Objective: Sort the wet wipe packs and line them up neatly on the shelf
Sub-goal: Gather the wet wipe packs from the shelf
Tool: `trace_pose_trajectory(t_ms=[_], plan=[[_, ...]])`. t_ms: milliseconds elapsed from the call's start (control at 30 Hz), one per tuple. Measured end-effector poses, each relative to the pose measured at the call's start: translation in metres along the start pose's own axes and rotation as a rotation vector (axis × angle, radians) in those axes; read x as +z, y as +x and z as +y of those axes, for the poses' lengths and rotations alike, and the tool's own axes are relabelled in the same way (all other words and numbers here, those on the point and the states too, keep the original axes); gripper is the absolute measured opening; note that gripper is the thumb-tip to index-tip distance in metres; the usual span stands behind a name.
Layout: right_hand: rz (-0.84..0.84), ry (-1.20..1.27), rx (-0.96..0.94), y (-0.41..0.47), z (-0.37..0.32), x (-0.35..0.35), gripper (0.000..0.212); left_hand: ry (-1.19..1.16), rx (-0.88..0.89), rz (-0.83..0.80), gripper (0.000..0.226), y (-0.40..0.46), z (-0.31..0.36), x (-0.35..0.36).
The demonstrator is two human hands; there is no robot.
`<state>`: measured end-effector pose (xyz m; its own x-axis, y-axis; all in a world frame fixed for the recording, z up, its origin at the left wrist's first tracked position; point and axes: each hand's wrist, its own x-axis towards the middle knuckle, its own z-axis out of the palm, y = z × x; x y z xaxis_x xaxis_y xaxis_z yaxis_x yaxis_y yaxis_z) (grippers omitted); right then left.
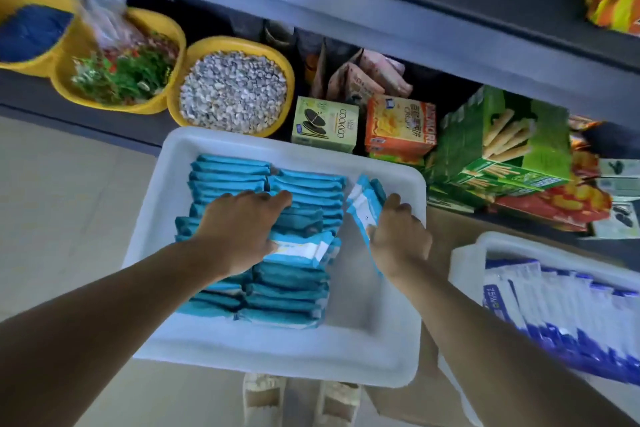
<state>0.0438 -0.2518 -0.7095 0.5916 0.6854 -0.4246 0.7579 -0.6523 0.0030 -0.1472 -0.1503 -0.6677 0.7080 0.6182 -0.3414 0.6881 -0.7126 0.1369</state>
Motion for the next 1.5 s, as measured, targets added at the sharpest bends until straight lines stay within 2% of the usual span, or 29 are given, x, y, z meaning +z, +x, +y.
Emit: trace_pose_trajectory(t_ms=[167, 300, 367, 467, 567, 700, 767, 867, 967, 1100, 1200, 1267, 1367, 1500], plan=[[-0.017, -0.033, -0.027, 0.023, -0.002, 0.033, 0.042, 0.041, 0.029, 0.033, 0.062, 0.002, -0.005, 0.016], [-0.005, -0.061, -0.183, 0.037, -0.002, 0.050, 0.039, 0.041, 0.032, 0.031, 0.063, 0.001, -0.006, 0.023], [0.032, -0.058, -0.262, 0.044, -0.001, 0.053, 0.039, 0.041, 0.037, 0.032, 0.063, 0.002, -0.006, 0.025], [0.180, -0.075, -0.406, 0.057, -0.001, 0.053, 0.042, 0.032, 0.040, 0.047, 0.062, 0.006, -0.003, 0.028], [0.286, -0.145, -0.460, 0.069, 0.006, 0.060, 0.052, 0.009, 0.049, 0.049, 0.062, 0.010, 0.004, 0.032], [0.167, -0.352, -0.381, 0.055, 0.015, 0.045, 0.063, 0.004, 0.056, 0.043, 0.064, 0.014, 0.010, 0.038], [0.135, -0.422, -0.346, 0.051, 0.017, 0.042, 0.047, 0.000, 0.048, 0.033, 0.064, 0.016, 0.012, 0.039], [0.209, -0.544, -0.353, 0.051, 0.012, 0.037, 0.026, -0.004, 0.047, 0.033, 0.062, 0.019, 0.015, 0.041], [0.275, -0.495, -0.449, 0.063, 0.014, 0.037, 0.030, -0.002, 0.047, 0.029, 0.061, 0.021, 0.019, 0.042], [0.335, -0.523, -0.530, 0.064, 0.020, 0.035, 0.011, -0.007, 0.045, -0.002, 0.061, 0.023, 0.027, 0.040], [0.276, -0.499, -0.584, 0.066, 0.034, 0.027, 0.038, -0.020, 0.050, -0.026, 0.061, 0.025, 0.038, 0.037], [0.320, -0.414, -0.617, 0.066, 0.044, 0.021, 0.040, -0.020, 0.060, -0.032, 0.060, 0.028, 0.047, 0.035], [0.374, -0.185, -0.669, 0.060, 0.062, 0.009, 0.031, -0.010, 0.092, -0.044, 0.059, 0.035, 0.067, 0.033], [0.422, 0.088, -0.535, 0.051, 0.084, -0.011, 0.040, 0.016, 0.142, -0.068, 0.055, 0.054, 0.103, 0.036]])
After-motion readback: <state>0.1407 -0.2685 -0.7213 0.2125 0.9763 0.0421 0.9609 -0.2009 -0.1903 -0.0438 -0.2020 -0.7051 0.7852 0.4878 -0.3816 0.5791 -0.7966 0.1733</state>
